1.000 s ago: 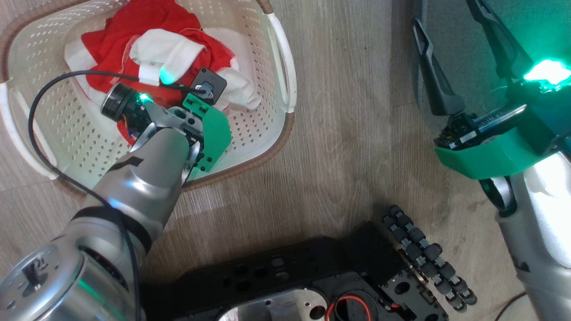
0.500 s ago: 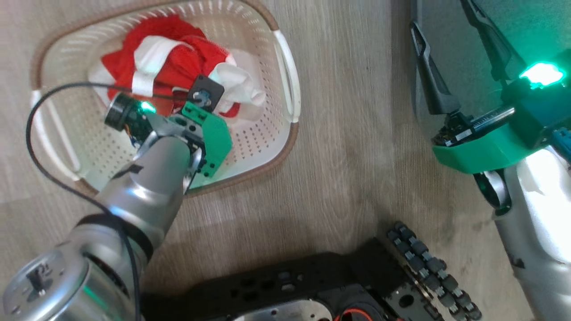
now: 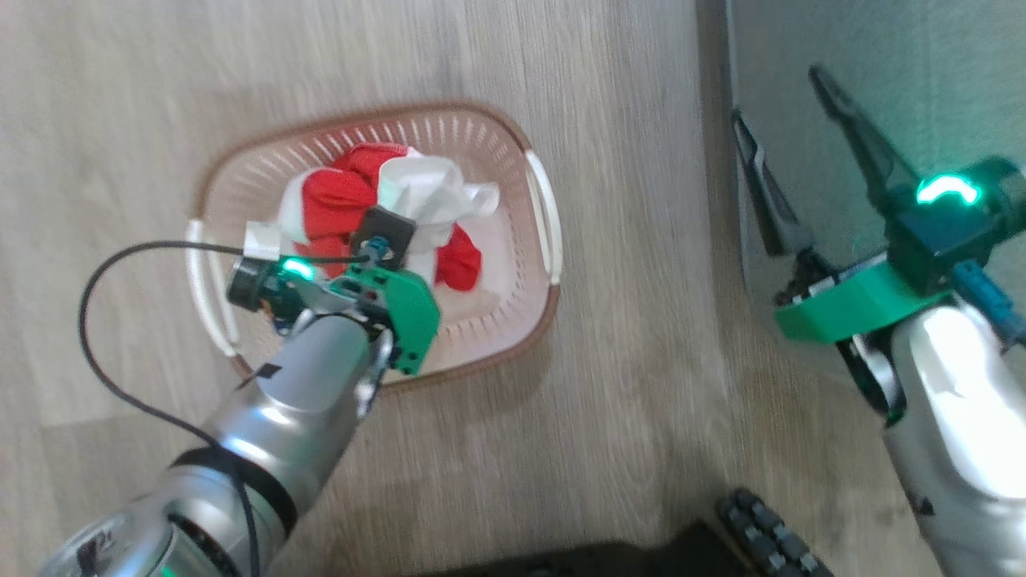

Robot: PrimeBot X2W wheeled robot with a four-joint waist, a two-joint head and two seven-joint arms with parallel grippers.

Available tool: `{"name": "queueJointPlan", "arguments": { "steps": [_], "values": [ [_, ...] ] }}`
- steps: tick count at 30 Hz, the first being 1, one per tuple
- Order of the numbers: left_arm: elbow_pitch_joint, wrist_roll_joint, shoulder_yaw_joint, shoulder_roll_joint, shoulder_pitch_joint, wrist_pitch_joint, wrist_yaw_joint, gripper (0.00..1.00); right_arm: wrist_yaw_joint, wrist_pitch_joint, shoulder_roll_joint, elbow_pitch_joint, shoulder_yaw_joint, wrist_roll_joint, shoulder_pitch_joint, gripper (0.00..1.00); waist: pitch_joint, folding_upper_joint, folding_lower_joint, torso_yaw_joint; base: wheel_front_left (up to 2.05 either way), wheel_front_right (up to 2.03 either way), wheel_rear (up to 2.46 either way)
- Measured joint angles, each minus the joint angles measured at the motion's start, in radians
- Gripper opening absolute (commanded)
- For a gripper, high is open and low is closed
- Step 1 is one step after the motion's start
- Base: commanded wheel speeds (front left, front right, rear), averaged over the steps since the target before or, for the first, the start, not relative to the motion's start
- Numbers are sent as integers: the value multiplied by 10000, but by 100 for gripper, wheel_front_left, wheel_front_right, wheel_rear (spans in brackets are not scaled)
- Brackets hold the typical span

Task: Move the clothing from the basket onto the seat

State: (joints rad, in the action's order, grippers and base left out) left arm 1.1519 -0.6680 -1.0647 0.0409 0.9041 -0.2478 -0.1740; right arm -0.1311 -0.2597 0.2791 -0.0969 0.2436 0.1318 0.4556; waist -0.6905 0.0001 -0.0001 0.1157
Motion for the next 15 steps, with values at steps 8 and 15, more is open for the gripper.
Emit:
{"name": "queueJointPlan", "arguments": {
  "steps": [8,15],
  "values": [
    [-2376,1323,1755,209,-1109,-2,-748,0,0,2,-130,-522,-100,0,-742,100,1792,0,0,-428,0,0,0],
    [-4869,3064,3835,771,-2831,0,-1287,0,0,2,-439,-819,-107,-86,-1372,100,3246,0,-1,-663,0,0,0]
  ]
}}
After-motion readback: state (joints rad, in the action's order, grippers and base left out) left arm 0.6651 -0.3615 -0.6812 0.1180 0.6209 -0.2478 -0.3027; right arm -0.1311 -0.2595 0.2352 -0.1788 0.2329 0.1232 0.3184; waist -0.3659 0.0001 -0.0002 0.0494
